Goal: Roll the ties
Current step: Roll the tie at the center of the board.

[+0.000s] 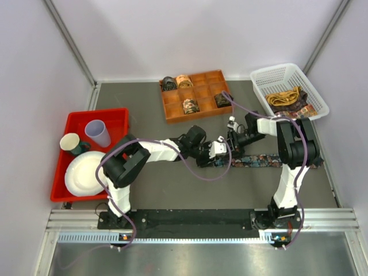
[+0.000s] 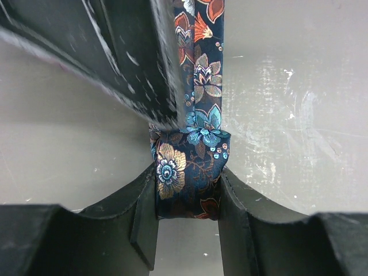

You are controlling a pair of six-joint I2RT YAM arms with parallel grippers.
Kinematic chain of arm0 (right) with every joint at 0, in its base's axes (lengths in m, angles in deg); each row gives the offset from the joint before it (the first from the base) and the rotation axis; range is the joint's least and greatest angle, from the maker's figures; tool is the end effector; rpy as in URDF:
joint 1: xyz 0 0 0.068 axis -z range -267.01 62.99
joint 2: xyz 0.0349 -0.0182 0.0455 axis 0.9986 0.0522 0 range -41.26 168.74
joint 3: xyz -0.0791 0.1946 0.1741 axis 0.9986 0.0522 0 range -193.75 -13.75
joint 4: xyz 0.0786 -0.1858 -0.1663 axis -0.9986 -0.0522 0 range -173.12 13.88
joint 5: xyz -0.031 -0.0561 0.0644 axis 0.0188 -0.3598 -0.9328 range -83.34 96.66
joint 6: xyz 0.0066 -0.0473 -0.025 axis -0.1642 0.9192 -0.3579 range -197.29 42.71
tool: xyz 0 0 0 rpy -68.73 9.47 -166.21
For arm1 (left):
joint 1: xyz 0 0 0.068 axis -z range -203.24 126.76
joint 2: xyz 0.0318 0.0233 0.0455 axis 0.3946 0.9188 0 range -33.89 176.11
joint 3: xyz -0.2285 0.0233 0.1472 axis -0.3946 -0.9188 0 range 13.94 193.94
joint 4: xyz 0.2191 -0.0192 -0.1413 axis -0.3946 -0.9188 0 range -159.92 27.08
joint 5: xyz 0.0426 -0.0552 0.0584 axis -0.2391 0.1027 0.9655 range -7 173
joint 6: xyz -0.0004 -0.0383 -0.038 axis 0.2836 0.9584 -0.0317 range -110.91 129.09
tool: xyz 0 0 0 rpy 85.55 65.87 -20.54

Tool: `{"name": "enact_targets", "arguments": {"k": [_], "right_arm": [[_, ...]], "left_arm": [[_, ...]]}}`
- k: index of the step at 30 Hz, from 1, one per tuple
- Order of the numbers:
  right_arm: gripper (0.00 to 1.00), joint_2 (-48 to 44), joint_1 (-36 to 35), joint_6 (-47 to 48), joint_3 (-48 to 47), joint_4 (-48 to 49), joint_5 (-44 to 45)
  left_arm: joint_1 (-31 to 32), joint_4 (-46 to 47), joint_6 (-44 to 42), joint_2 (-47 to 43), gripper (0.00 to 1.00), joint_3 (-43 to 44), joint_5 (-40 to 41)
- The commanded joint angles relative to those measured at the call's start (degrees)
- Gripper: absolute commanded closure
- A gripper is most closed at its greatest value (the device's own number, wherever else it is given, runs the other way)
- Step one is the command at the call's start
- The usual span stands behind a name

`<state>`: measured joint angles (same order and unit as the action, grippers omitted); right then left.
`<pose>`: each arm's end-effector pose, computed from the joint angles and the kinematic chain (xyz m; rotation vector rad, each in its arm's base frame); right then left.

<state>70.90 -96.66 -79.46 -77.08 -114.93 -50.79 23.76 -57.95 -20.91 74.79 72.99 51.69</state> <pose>0.3202 0.0849 0.1200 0.2067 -2.6927 -1.4780 0.2479 -0.2928 0.1424 1.6594 1.6493 -0.7875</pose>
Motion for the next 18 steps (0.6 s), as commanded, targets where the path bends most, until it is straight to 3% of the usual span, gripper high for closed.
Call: {"name": "enact_targets", "arguments": {"k": [1,9,13,16,18], "right_arm": [[0.67,-1.4,-2.6,-2.2,1.5,4.8,-3.1],[0.63,0.6,-5.0,-5.3,1.0,8.4,0.0],[0.68,2.4,-6.7,-5.5,-0.2,8.2,1.5],[0.94,3.0,-7.0,-4.2,-0.4,6.9,3.4],[1.0,3.0,-7.0,-2.4,-0.5,5.2,5.5]], "left_arm": [[1.4,-12.9,0.5,2.1,0.98,2.5,7.1],[3.0,-15.2,1.7,3.1,0.98,4.3,10.9],[3.7,-16.1,2.0,4.4,0.98,5.4,12.2],[3.7,-17.2,3.1,5.2,0.94,6.6,12.5],[3.7,-19.1,4.2,5.8,0.85,8.0,11.9]]}}
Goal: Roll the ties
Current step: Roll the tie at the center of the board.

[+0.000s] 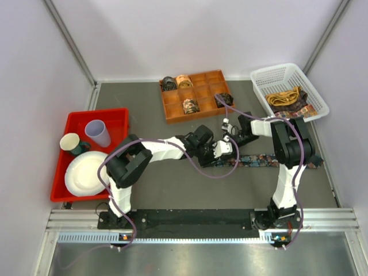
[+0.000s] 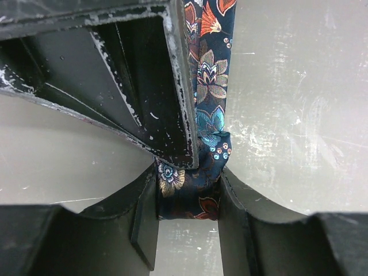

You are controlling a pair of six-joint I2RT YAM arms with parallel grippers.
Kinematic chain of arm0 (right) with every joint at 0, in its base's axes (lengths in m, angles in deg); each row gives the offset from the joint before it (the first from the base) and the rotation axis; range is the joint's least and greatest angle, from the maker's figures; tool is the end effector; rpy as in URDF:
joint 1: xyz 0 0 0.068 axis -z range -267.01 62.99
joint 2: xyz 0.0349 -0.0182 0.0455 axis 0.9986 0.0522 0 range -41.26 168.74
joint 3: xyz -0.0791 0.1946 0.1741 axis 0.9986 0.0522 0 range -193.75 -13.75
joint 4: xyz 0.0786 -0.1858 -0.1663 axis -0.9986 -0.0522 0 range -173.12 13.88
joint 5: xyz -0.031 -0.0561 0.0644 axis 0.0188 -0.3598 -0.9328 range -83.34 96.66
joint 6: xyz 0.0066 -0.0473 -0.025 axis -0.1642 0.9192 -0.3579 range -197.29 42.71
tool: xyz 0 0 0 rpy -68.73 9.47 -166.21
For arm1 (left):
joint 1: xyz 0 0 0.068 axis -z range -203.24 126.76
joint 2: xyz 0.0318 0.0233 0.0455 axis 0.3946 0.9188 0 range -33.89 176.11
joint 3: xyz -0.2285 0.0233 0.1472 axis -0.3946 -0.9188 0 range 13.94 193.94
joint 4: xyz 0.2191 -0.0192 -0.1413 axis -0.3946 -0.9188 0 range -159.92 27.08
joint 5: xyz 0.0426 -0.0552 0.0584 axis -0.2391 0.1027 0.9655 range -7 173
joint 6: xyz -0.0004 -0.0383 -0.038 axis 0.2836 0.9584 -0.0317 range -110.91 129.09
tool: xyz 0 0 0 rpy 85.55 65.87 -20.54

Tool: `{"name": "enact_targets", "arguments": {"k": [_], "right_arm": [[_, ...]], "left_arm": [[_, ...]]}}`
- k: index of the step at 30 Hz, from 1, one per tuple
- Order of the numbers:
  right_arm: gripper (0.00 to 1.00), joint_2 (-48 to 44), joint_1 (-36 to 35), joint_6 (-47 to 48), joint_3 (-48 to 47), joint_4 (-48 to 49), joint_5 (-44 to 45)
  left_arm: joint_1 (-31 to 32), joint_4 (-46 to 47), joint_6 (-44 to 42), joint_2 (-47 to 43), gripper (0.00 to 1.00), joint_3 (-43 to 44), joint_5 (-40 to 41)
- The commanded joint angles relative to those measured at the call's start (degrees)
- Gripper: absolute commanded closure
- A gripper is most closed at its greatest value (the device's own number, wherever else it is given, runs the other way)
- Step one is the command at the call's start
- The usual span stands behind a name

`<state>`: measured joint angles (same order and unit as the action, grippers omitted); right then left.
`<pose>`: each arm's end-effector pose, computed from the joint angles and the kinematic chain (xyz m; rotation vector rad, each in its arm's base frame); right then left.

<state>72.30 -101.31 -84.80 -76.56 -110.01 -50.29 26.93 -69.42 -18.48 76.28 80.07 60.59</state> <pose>0.3180 0.1118 0.1108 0.2263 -2.6657 -1.4483 0.2438 -0.3134 0.1515 1.6831 1.8091 -0.6519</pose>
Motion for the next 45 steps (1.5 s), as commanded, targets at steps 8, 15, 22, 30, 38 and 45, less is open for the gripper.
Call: {"name": "enact_targets", "arguments": {"k": [8,15,22,30,38,45], "right_arm": [[1.0,1.8,-0.1,6.4,1.5,1.2,10.4],[1.0,2.5,2.4,4.7,1.5,0.4,17.9],[1.0,2.4,2.6,3.6,0.6,-0.4,22.1],[1.0,2.3,2.4,3.6,-0.6,-0.4,20.0],[0.75,-3.8,5.3,7.2,-3.3,-7.7,8.1],[0.53,-6.7,6.7,9.6,-1.2,-11.0,-1.0]], "left_arm": [[-6.4,25.9,7.7,-0.9,0.41,-16.5,-18.0],[-7.4,54.6,16.5,7.0,0.32,-20.3,-24.9],[-7.4,68.1,21.6,14.5,0.4,-20.7,-26.1],[-7.4,55.2,15.9,9.7,0.75,-21.2,-25.2],[-6.7,19.7,0.7,3.1,0.88,-14.3,-13.2],[-4.2,7.6,-4.7,2.2,0.9,-11.0,-4.7]]}}
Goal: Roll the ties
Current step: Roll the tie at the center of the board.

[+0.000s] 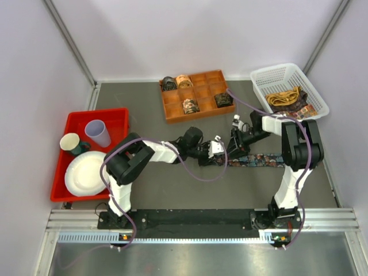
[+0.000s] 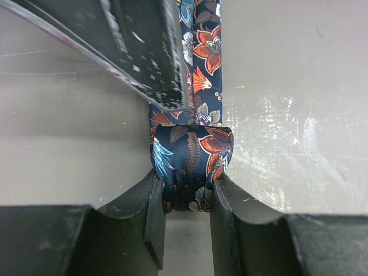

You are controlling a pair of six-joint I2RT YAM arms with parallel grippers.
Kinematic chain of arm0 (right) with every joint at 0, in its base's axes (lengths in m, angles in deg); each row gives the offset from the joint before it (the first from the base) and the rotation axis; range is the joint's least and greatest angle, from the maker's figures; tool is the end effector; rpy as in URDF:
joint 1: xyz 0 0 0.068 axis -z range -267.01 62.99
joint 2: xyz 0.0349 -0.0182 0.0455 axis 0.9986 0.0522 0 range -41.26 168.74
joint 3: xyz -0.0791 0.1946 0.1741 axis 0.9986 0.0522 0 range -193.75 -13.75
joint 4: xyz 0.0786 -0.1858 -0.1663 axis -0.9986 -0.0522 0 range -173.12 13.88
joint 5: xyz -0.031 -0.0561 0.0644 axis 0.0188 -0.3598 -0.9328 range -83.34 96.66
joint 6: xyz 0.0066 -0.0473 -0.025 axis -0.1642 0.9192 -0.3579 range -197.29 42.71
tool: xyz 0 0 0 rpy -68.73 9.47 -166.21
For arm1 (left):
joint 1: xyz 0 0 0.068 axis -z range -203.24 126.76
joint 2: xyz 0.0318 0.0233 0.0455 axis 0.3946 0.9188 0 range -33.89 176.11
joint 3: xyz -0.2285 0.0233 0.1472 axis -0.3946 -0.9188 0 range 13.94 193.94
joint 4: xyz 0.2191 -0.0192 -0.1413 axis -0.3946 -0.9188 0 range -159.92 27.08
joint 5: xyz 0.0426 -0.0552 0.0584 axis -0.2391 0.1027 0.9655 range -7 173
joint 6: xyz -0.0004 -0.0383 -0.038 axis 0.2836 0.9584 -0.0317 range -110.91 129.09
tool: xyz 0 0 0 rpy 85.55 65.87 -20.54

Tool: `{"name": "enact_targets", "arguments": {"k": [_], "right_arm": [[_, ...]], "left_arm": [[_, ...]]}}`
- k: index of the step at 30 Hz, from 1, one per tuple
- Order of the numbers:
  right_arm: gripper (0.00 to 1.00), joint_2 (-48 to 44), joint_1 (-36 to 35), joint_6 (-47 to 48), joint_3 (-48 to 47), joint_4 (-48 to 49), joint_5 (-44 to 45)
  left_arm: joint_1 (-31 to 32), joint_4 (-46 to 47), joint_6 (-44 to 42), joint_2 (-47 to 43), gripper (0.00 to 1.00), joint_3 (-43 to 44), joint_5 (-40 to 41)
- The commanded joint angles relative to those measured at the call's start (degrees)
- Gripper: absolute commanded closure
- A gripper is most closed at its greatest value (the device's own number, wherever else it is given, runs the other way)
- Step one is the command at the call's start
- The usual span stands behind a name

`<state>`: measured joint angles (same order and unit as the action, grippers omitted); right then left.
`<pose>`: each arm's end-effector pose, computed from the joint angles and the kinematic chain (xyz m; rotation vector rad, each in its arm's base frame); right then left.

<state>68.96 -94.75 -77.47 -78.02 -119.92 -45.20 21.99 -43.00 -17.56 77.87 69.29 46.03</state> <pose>0.3184 0.0715 0.1309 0.1860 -2.7694 -1.3469 0.2565 -0.2889 0.1269 1.5676 1.5402 -0.8913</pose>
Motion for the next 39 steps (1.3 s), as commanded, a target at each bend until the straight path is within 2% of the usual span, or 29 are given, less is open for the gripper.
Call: {"name": "enact_targets", "arguments": {"k": [1,5,10,13,16,17,18,19,20,21,22,24,25,32,35,39], "right_arm": [[0.52,-3.3,0.1,1.8,0.8,0.1,-7.5],[0.53,-1.8,-1.1,0.6,1.1,1.9,-9.5],[0.59,1.7,-2.9,0.6,0.5,3.2,-5.6],[0.7,2.9,-3.2,0.6,-0.2,4.6,-3.6],[0.99,3.7,-3.2,1.1,-0.9,4.2,-1.1],[1.0,3.8,-3.2,1.8,-1.0,3.8,-0.5],[1.0,3.7,-3.2,3.1,-0.9,3.7,0.7],[1.0,3.3,-3.2,3.3,-0.8,4.0,1.6],[1.0,3.1,-3.2,4.0,-0.2,4.5,3.3],[1.0,2.9,-3.2,4.7,-0.1,5.0,4.3],[1.0,2.8,-3.2,5.1,0.1,5.3,5.2],[1.0,3.1,-3.2,6.3,0.2,5.7,7.6],[1.0,3.0,-3.2,6.5,0.3,5.9,8.3],[1.0,2.6,-3.1,3.8,0.8,8.3,15.5],[1.0,2.5,-3.0,1.9,1.1,9.3,18.4],[1.0,2.5,-2.9,0.6,0.9,10.0,20.8]], "left_arm": [[1.5,-19.5,-5.6,0.9,0.9,0.2,12.1],[3.2,-24.7,-5.0,2.4,0.89,3.6,15.8],[4.6,-27.1,-4.2,3.5,0.88,5.6,18.6],[4.7,-28.4,-3.5,4.3,0.86,7.0,19.4],[4.7,-29.8,-3.0,4.9,0.81,8.0,19.4],[4.7,-30.7,-2.5,5.1,0.77,8.5,18.8],[4.4,-30.7,-2.4,5.2,0.68,8.5,16.9],[4.2,-28.8,-2.1,5.0,0.63,7.4,15.6],[3.6,-27.2,-1.6,4.3,0.54,6.4,13.5],[2.2,-25.2,-1.0,3.7,0.5,5.3,7.8],[1.4,-18.9,0.6,3.3,0.46,2.7,5.2],[-0.4,-12.4,1.3,2.7,0.36,0.2,-2.3],[-0.8,-6.2,2.4,2.8,0.34,-1.7,-4.2],[-1.6,25.2,13.4,9.1,0.32,-6.0,-11.2],[-1.6,34.7,17.2,12.7,0.33,-5.9,-11.8],[-1.3,41.8,21.3,16.6,0.39,-5.4,-11.8]]}}
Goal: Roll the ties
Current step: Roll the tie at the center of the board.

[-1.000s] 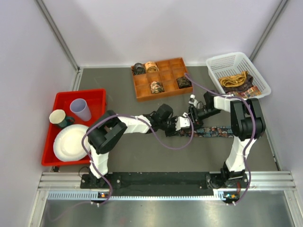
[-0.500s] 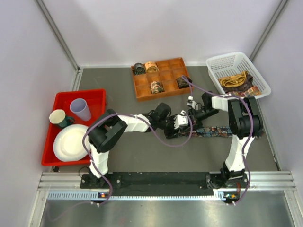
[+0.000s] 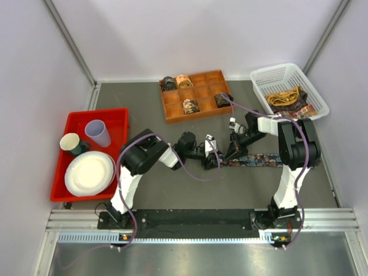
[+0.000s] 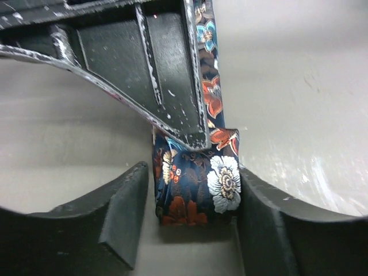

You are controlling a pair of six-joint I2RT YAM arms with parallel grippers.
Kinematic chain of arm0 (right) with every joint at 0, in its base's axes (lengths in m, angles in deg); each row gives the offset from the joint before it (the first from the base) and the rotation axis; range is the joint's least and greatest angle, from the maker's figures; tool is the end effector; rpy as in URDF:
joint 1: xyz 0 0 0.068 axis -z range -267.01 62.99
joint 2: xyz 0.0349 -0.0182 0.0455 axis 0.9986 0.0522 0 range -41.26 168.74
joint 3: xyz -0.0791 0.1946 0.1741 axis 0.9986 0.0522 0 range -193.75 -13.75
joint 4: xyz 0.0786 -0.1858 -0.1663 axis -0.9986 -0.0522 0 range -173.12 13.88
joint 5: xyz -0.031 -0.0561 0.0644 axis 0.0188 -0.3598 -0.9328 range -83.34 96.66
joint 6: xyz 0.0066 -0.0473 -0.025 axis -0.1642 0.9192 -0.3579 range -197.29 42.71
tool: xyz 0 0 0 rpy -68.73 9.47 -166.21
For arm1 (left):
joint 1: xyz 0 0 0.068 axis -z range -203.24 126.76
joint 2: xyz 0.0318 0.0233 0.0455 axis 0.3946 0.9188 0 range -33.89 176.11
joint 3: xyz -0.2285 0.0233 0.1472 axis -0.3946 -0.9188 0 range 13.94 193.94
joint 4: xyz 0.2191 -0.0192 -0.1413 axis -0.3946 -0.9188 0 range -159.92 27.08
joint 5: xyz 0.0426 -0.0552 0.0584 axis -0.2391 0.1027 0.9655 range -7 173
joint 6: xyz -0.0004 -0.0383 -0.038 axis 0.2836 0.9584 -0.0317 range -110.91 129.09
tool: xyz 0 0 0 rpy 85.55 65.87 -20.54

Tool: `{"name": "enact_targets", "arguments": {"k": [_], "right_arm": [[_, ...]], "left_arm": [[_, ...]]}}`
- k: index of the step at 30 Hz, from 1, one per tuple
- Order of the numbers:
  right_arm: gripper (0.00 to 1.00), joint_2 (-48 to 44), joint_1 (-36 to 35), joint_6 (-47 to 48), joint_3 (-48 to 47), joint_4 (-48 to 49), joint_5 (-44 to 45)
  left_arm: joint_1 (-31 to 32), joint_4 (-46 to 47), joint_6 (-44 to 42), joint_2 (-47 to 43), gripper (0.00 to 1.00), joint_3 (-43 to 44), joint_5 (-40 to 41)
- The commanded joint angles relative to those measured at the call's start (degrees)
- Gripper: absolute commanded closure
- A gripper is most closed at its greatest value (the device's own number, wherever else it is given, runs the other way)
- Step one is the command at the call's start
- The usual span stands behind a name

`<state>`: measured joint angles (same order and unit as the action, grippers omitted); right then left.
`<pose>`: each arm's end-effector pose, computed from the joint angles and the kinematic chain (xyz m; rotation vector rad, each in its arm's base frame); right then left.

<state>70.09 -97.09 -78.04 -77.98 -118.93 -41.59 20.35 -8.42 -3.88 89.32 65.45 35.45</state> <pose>0.3172 0.0834 0.1230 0.2286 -2.7905 -1.2486 0.2660 -0.2893 0.0916 1.3913 1.3309 -1.1345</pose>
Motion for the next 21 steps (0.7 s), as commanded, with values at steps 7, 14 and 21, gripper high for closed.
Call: {"name": "enact_targets", "arguments": {"k": [7,14,21], "right_arm": [[1.0,1.2,-0.5,0.6,-1.3,6.7,12.6],[0.62,-2.9,2.9,4.9,-3.1,-0.5,-0.5],[0.44,-4.7,3.7,1.2,-0.3,1.7,-11.5]], "left_arm": [[0.3,-7.5,1.2,0.8,0.76,-1.9,2.2],[0.4,-44.9,-12.9,-6.6,0.88,4.0,13.6],[3.8,-61.5,-16.8,-7.3,0.82,10.4,23.5]]}}
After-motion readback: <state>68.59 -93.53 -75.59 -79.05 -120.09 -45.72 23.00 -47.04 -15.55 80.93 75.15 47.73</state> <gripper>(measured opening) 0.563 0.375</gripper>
